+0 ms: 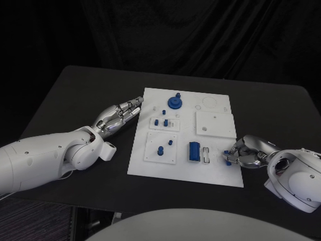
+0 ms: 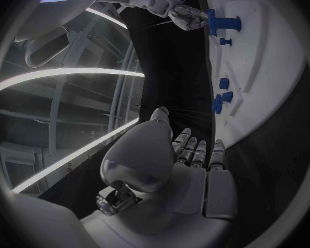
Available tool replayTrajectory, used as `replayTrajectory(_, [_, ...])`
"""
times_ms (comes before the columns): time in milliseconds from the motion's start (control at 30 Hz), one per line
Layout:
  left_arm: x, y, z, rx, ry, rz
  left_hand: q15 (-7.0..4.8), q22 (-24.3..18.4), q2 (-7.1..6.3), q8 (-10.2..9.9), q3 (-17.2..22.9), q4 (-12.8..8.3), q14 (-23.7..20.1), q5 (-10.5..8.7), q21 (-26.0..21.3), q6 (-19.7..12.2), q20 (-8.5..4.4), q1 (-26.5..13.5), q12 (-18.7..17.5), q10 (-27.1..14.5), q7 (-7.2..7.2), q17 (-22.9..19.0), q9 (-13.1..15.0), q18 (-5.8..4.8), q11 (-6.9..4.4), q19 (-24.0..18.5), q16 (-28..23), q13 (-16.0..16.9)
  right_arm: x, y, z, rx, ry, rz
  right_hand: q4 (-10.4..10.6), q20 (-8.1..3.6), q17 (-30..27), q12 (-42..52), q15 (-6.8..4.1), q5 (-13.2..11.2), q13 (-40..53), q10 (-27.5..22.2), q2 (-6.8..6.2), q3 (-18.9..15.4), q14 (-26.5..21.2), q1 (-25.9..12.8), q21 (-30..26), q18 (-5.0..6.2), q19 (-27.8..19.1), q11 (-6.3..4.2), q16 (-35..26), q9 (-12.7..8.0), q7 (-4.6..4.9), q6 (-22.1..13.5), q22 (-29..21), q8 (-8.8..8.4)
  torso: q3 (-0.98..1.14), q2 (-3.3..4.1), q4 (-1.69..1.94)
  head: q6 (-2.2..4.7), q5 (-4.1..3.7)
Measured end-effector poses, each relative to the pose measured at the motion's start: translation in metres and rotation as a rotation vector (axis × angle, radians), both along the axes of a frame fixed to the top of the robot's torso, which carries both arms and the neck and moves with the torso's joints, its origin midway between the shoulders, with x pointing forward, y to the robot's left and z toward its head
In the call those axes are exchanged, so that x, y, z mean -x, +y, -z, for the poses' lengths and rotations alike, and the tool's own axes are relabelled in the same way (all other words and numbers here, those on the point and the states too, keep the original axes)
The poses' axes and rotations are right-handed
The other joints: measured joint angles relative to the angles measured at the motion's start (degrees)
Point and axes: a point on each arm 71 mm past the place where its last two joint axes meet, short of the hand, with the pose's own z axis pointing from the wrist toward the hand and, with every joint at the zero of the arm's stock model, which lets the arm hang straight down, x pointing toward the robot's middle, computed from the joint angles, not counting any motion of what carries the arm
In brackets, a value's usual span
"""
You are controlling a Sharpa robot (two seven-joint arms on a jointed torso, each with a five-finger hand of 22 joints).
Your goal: Assemble the parts on the task board
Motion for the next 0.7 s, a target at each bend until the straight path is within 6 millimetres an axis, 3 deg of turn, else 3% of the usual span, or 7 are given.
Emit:
replayTrajectory(133, [0.0, 0.0, 0.0, 0.0, 0.0, 0.0, 0.0, 0.0, 0.0, 0.0, 0.0, 0.0, 0.0, 0.0, 0.0, 0.0, 0.0, 0.0, 0.0, 0.0, 0.0, 0.01, 0.0, 0.0, 0.0, 0.0, 0.0, 0.0, -0.004, 0.003, -0.009, -0.089, 0.037, 0.051, -0.19, 0.0, 0.0, 0.0, 0.0, 0.06, 0.0, 0.0, -0.51, 1.14, 0.0, -0.9, -0.12, 0.0, 0.0, 0.0, 0.0, 0.27, 0.0, 0.0, 0.0, 0.23, -0.01, -0.03, 0.0, 0.0, 0.03])
replayTrajectory(167, [0.0, 0.0, 0.0, 0.0, 0.0, 0.0, 0.0, 0.0, 0.0, 0.0, 0.0, 0.0, 0.0, 0.0, 0.0, 0.0, 0.02, 0.0, 0.04, 0.0, 0.0, 0.01, 0.0, 0.0, 0.0, 0.02, 0.0, 0.0, -0.005, 0.003, -0.011, -0.109, 0.043, 0.062, -1.81, 0.0, 0.0, 0.0, 0.0, 0.07, 0.0, 0.0, -0.6, 2.8, 0.0, -1.45, -0.12, 0.0, 0.0, 0.0, 0.0, 0.28, 0.0, 0.0, 0.0, 0.22, -0.01, -0.04, 0.0, 0.0, -0.01])
replayTrajectory(267, [0.0, 0.0, 0.0, 0.0, 0.0, 0.001, 0.0, 0.0, 0.0, 0.0, 0.0, 0.0, 0.0, 0.0, 0.0, 0.0, 0.22, 0.0, 0.4, 0.0, 0.0, 0.02, -0.01, 0.0, 0.0, 0.22, 0.0, 0.0, -0.007, 0.006, -0.015, -0.169, 0.072, 0.095, -1.92, 0.0, 0.0, 0.0, 0.0, 0.54, 0.0, 0.0, -0.29, 3.18, 0.0, -2.16, -0.11, 0.0, 0.0, 0.0, 0.0, 0.28, 0.01, 0.0, 0.0, 0.22, -0.02, -0.05, 0.02, 0.0, -0.09])
replayTrajectory(700, [0.0, -0.002, 0.0, 0.001, 0.0, 0.003, 0.0, 0.0, 0.0, 0.0, 0.0, 0.0, 0.0, 0.0, 0.0, 0.0, 0.22, 0.0, 0.4, -0.01, 0.0, 0.03, -0.01, 0.0, -0.01, 0.22, 0.0, 0.0, -0.01, 0.021, -0.01, -0.328, 0.202, 0.171, -2.64, 0.0, 0.0, 0.0, 0.0, 0.21, -0.01, 0.0, 0.06, 5.49, 0.0, -4.5, -0.11, 0.0, 0.0, 0.0, 0.0, 0.29, 0.11, 0.07, 0.0, 0.21, -0.19, -0.07, 0.15, 0.0, -0.09])
